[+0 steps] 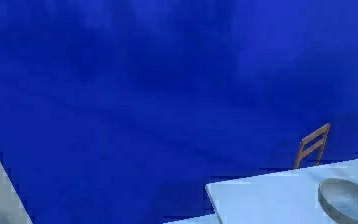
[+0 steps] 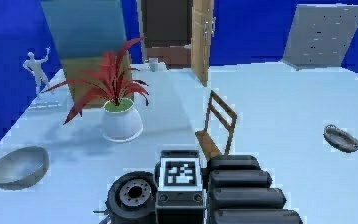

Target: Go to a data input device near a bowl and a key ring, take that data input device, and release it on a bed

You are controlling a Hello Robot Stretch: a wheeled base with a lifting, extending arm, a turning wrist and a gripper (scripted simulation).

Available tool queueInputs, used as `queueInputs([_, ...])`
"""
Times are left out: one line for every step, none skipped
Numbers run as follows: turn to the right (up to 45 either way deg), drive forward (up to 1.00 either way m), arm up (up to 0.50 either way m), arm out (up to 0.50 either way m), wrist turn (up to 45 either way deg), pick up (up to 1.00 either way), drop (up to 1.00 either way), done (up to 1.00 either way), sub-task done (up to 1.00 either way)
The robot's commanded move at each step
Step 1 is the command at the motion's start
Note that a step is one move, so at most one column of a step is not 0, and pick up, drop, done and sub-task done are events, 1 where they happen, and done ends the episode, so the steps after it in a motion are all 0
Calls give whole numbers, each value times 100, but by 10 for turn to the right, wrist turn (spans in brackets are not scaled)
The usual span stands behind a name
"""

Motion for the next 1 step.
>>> queueInputs([-450,0,0,0,0,0,0,0,0])
